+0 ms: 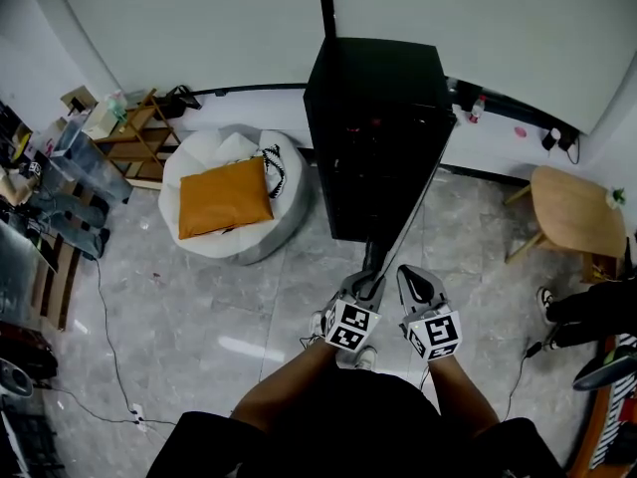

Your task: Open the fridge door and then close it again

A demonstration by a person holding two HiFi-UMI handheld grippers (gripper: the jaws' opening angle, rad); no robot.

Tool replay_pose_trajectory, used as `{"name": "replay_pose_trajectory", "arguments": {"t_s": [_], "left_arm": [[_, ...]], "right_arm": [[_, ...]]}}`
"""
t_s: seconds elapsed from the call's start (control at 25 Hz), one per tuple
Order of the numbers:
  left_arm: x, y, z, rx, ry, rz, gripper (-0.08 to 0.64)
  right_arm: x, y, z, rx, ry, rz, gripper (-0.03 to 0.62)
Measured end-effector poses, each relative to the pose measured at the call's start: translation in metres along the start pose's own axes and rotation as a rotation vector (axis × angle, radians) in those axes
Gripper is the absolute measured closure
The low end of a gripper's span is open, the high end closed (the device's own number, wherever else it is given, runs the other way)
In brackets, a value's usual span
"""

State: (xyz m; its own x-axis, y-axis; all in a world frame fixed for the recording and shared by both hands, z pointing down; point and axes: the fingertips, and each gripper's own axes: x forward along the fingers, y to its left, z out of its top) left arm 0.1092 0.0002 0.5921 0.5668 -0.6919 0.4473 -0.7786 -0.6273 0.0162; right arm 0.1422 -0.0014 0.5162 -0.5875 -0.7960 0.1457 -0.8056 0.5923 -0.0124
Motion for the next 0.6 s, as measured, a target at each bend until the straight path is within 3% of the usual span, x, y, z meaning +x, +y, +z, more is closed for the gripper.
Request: {"name": "replay_pose_trajectory", "arguments": {"t_s": [0.24, 0.48, 0.6], "left_arm": [[-0.001, -0.033, 0.010, 0.023, -0.023, -0.129, 0.524], [-0.011, -0.046, 0.017, 0.036, -0.051, -0.184, 0.538], [-0.016, -0.038, 0.017, 0.029, -0.053, -0.161, 0.538]], "right_arm": [[-0.015, -0.014, -0.007, 0.003, 0.008, -0.038, 0.574], [-0.029, -0.026, -0.010, 0.017, -0.004, -0.086, 0.574], [-0.033, -0.028, -0.015, 0.017, -0.007, -0.092, 0.574]]}}
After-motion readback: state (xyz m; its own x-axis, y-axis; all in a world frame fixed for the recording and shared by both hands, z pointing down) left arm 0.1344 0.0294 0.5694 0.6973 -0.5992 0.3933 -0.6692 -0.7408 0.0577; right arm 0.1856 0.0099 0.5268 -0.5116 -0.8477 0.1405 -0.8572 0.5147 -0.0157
